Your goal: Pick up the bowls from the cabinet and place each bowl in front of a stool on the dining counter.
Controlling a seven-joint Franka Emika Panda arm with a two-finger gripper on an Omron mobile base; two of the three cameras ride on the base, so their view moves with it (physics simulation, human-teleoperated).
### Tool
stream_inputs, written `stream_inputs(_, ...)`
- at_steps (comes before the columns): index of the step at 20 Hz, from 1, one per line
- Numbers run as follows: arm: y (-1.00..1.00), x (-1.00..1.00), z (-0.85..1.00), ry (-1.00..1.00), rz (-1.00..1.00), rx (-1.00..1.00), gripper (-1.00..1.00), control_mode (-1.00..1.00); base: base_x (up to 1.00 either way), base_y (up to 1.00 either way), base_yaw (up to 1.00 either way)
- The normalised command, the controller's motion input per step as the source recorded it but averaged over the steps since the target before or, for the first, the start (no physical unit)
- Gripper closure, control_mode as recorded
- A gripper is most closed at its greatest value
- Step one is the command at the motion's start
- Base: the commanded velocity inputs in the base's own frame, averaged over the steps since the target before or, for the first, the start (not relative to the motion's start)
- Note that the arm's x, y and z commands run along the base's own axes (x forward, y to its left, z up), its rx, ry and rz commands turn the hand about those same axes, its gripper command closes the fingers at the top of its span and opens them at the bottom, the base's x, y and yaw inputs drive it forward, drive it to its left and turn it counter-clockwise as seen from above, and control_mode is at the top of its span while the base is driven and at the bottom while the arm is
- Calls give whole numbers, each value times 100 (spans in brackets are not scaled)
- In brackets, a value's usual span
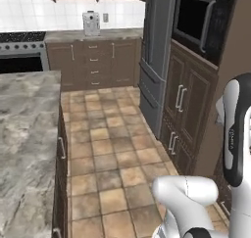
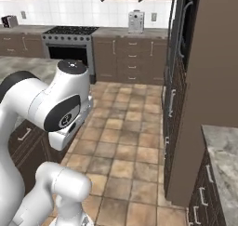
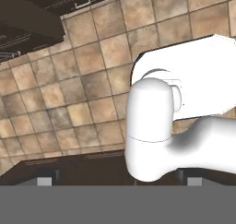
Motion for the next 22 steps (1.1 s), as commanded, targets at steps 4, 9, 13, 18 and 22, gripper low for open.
stream_inputs(4, 0, 0, 0, 0, 0, 0, -100, 100, 100, 31, 0)
stream_inputs(9, 0, 0, 0, 0, 0, 0, -100, 100, 100, 32, 0)
stream_inputs(13, 0, 0, 0, 0, 0, 0, -100, 100, 100, 32, 0)
stream_inputs(18, 0, 0, 0, 0, 0, 0, -100, 100, 100, 31, 0)
stream_inputs(22, 0, 0, 0, 0, 0, 0, -100, 100, 100, 17, 0)
